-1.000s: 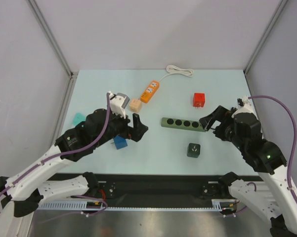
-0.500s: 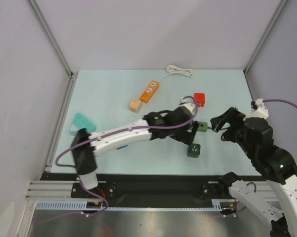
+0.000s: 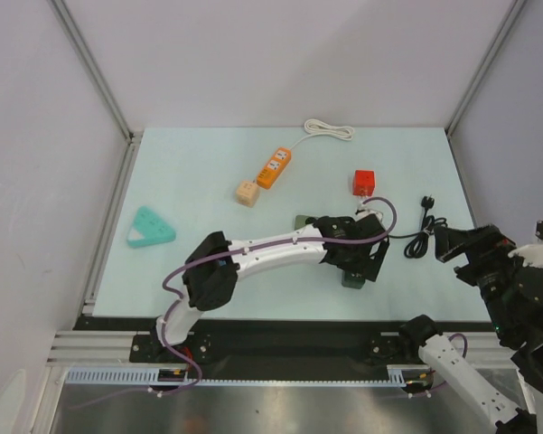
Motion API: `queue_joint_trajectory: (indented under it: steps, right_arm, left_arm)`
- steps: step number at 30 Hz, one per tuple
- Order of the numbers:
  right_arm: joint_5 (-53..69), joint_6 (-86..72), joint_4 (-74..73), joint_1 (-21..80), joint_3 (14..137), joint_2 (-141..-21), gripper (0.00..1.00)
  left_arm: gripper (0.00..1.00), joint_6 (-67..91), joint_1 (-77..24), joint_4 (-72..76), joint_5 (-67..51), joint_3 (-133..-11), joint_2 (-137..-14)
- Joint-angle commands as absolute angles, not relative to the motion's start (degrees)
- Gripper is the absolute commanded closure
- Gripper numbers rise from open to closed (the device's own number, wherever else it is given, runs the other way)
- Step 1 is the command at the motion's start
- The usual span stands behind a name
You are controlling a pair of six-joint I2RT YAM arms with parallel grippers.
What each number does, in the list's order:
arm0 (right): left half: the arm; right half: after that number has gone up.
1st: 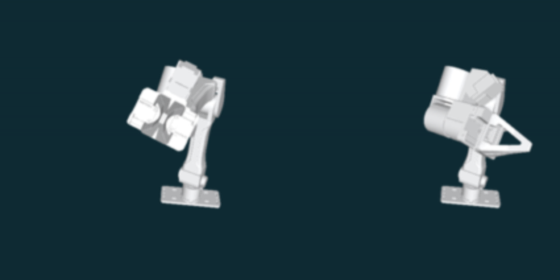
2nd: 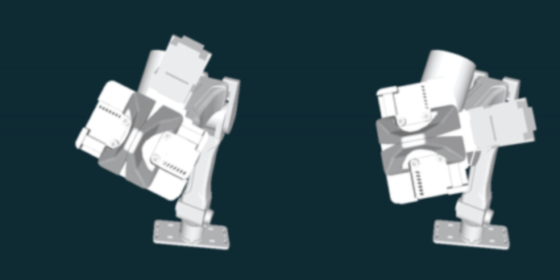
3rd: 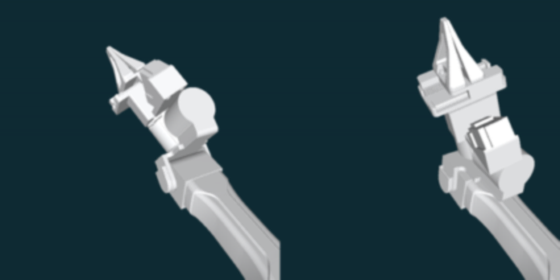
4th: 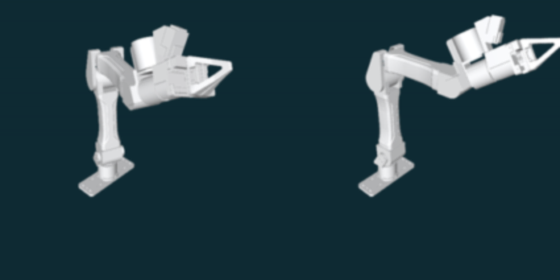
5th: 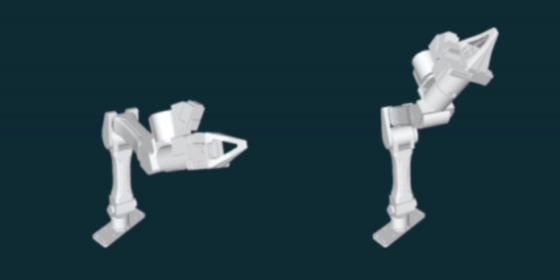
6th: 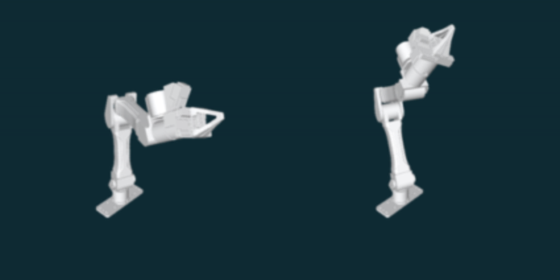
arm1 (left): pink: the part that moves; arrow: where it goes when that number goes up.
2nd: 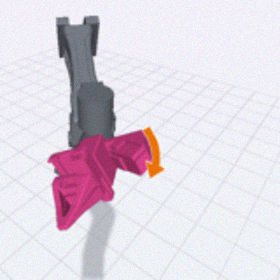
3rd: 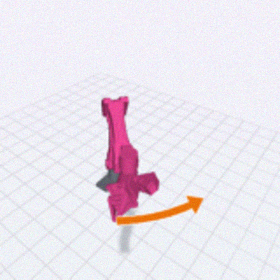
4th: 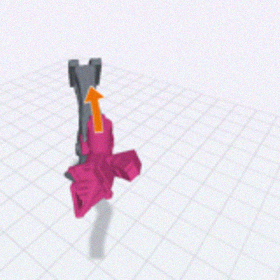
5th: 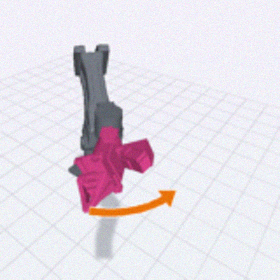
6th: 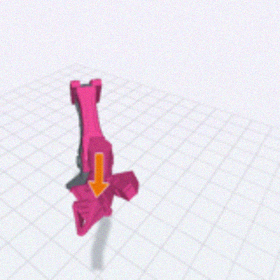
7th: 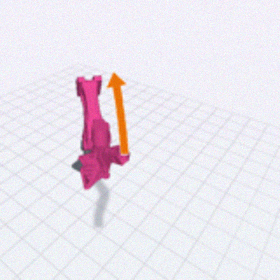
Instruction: Insert the plug
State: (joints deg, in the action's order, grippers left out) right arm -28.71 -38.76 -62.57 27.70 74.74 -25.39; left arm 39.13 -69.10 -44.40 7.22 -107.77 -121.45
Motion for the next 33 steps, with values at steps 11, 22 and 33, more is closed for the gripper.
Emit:
queue_joint_trajectory:
  steps: [11, 22, 33]
  right_arm:
    - [-32.6, -39.2, -63.8, 31.6, 75.4, -21.7, 0.02]
    - [-33.1, -40.3, -64.2, 34.6, 73.1, -20.8, 0.03]
    - [-33.9, -41.0, -64.3, 37.1, 72.0, -20.5, 0.03]
  left_arm:
    - [0.16, 42.5, -69.7, -44.8, 7.5, -114.0, -129.7]
    - [0.26, 42.0, -68.5, -45.3, 9.5, -114.1, -130.4]
    - [0.46, 40.4, -68.4, -45.4, 10.0, -115.3, -131.4]
